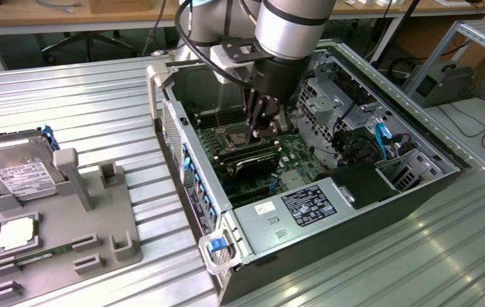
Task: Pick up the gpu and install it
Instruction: 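Press down on the gpu until it lock into place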
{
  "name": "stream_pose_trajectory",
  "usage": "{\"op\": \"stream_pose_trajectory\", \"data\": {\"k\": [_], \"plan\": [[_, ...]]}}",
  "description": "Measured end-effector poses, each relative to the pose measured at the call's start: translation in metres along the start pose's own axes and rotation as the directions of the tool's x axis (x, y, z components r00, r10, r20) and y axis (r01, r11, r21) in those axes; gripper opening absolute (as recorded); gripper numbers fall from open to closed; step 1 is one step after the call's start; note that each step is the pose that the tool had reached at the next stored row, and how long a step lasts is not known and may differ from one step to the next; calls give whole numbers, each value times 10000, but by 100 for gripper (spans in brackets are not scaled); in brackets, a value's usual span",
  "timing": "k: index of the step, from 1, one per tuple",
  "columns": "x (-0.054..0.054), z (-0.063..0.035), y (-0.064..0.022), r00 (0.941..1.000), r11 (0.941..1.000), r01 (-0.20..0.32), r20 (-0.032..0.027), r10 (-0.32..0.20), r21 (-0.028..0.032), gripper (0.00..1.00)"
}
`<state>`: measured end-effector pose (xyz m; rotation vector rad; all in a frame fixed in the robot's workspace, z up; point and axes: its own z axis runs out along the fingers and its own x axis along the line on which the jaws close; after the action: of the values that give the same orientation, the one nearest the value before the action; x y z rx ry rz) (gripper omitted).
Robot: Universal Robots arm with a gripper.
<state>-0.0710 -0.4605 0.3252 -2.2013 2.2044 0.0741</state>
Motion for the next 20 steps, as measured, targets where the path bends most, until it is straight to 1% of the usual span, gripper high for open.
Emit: {"op": "stream_pose_trajectory", "data": {"k": [3,5,12,16,20], "plan": [[3,57,0,10000,10000,0,-1,0,-1,11],[7,139,-1,10000,10000,0,0,0,0,11],[15,281,-3,10000,10000,0,-1,0,0,11],[15,289,-7,10000,10000,-2,-1,2,0,11],[15,294,-37,10000,10000,-1,1,1,0,11]]}}
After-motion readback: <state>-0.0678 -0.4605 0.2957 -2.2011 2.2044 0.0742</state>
